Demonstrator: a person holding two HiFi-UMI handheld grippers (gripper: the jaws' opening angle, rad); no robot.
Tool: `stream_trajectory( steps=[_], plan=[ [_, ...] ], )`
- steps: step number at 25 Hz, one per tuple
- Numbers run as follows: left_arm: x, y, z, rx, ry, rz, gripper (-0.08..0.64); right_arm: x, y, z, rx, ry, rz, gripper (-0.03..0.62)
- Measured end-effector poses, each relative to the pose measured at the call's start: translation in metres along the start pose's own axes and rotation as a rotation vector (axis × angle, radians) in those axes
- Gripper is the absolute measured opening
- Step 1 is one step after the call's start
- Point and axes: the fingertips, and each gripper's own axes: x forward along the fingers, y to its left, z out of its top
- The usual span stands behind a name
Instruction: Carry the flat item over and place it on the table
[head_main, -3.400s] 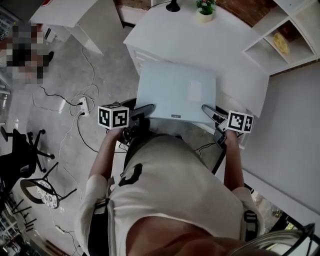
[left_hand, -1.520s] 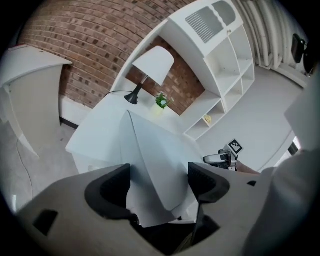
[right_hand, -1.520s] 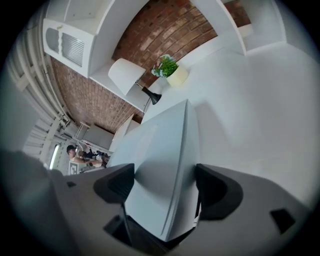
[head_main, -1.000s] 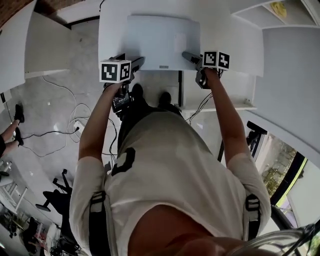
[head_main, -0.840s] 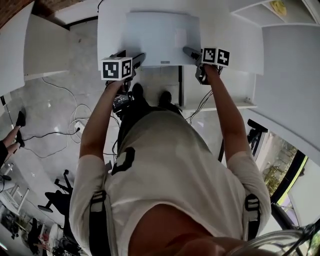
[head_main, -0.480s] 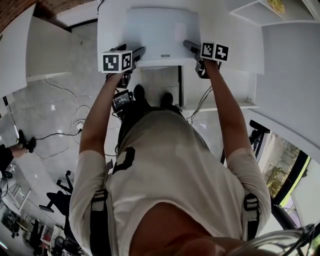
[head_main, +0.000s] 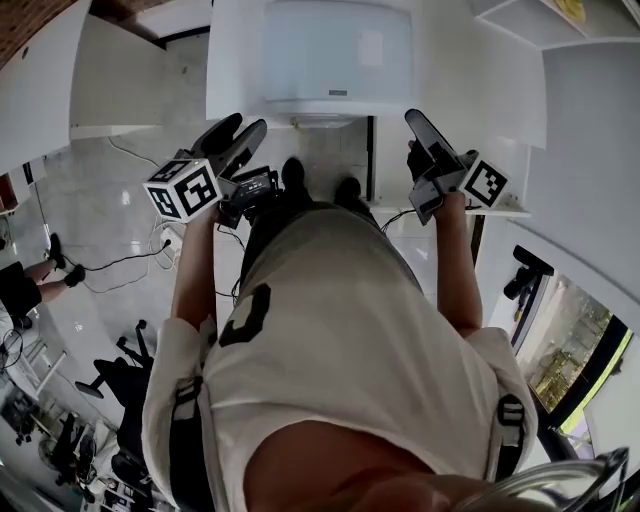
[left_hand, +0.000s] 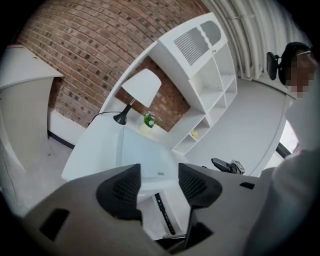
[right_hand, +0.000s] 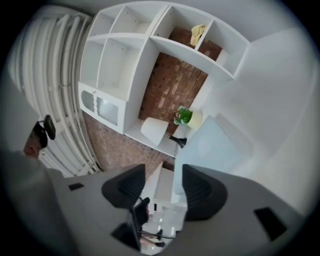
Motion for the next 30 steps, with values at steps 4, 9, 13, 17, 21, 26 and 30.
stream_trajectory(
  steps=[4, 9, 13, 17, 21, 26, 30],
  plan=[
    [0.000, -0.035, -0.008, 0.040, -0.041, -0.010, 0.020, -0.003, 0.042, -0.033, 0.038, 0.032, 0.159, 0.011],
    [0.015, -0.078, -0.016, 0.188, 0.025, -0.016, 0.020, -0.002, 0.078, -0.069, 0.003, 0.165, 0.263, 0.011],
    [0.002, -0.102, -0.027, 0.234, 0.043, -0.008, 0.020, -0.017, 0.104, -0.095, 0.036, 0.239, 0.357, 0.011],
    [0.003, -0.114, -0.046, 0.218, 0.040, 0.037, 0.020, -0.036, 0.093, -0.103, 0.078, 0.304, 0.375, 0.011],
    [-0.002, -0.122, -0.062, 0.193, 0.011, 0.096, 0.020, -0.056, 0.082, -0.109, 0.093, 0.365, 0.386, 0.011],
    [-0.038, -0.107, -0.070, 0.155, -0.040, 0.161, 0.020, -0.054, 0.089, -0.139, 0.100, 0.475, 0.370, 0.011],
    [-0.068, -0.083, -0.065, 0.146, -0.059, 0.177, 0.020, -0.035, 0.108, -0.159, 0.058, 0.510, 0.355, 0.011]
  ],
)
